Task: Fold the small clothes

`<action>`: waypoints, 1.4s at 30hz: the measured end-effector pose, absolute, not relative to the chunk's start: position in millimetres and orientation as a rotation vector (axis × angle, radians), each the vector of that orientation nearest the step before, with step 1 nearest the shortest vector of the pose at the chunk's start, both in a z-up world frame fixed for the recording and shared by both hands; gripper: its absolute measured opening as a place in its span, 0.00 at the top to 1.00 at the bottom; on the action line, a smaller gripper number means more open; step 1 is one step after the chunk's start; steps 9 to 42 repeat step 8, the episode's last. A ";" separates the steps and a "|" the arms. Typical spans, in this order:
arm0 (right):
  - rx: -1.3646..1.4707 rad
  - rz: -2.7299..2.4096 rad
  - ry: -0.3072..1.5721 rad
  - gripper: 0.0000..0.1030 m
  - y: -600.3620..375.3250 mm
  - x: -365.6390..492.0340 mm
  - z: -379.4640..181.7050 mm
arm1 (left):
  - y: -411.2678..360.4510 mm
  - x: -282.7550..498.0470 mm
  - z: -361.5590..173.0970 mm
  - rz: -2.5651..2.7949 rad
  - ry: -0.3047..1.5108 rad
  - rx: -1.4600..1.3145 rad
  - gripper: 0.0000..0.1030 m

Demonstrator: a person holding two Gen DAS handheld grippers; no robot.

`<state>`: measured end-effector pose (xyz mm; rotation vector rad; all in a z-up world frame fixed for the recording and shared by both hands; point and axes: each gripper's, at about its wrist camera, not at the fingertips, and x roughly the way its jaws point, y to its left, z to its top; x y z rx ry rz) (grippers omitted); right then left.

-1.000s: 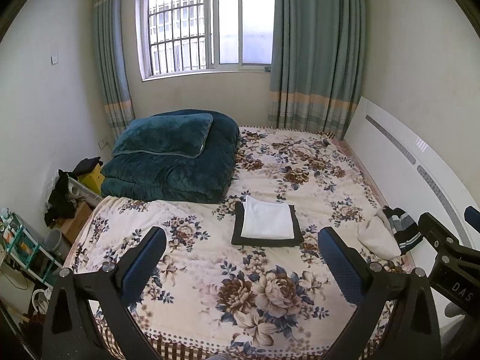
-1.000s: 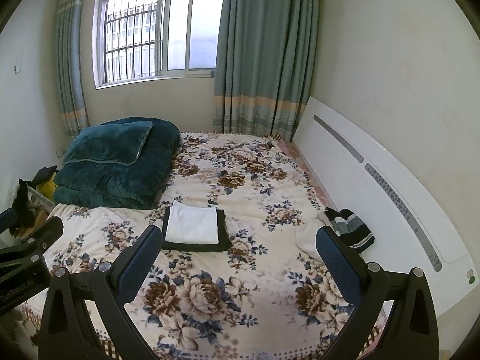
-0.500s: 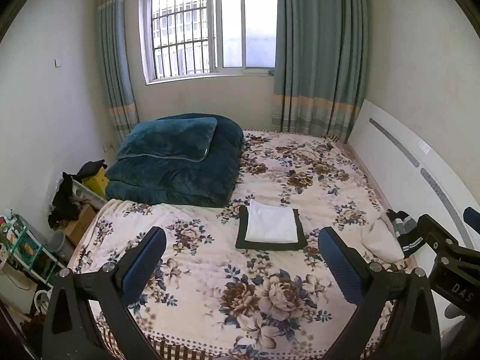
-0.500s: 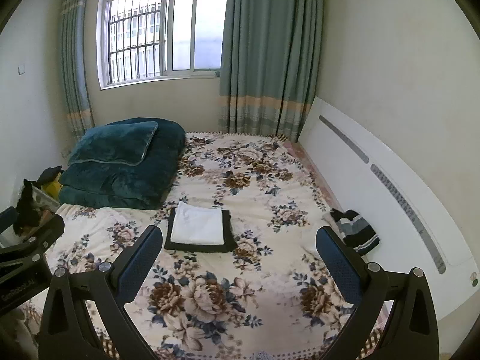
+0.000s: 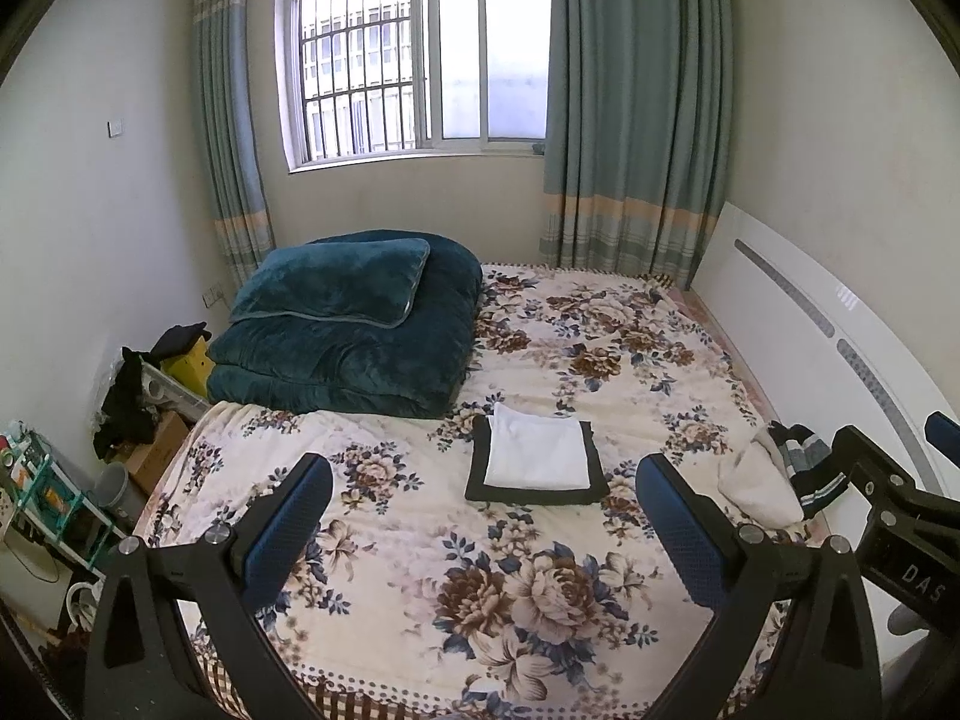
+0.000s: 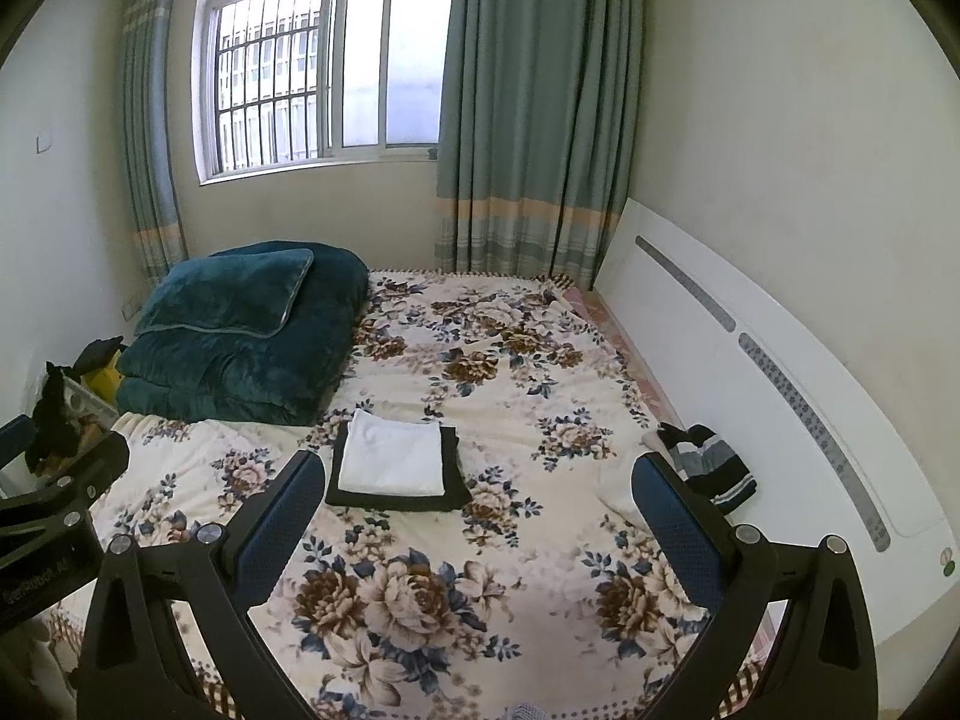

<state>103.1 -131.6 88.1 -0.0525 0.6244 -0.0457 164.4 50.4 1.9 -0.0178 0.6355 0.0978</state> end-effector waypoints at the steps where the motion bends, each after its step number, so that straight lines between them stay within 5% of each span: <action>1: -0.051 -0.047 0.624 0.00 -131.8 102.6 88.2 | 50.3 164.5 1.9 0.096 0.635 -0.019 0.00; 42: -0.047 -0.047 0.627 0.00 -135.9 100.9 88.3 | 49.3 163.8 1.3 0.098 0.634 -0.018 0.00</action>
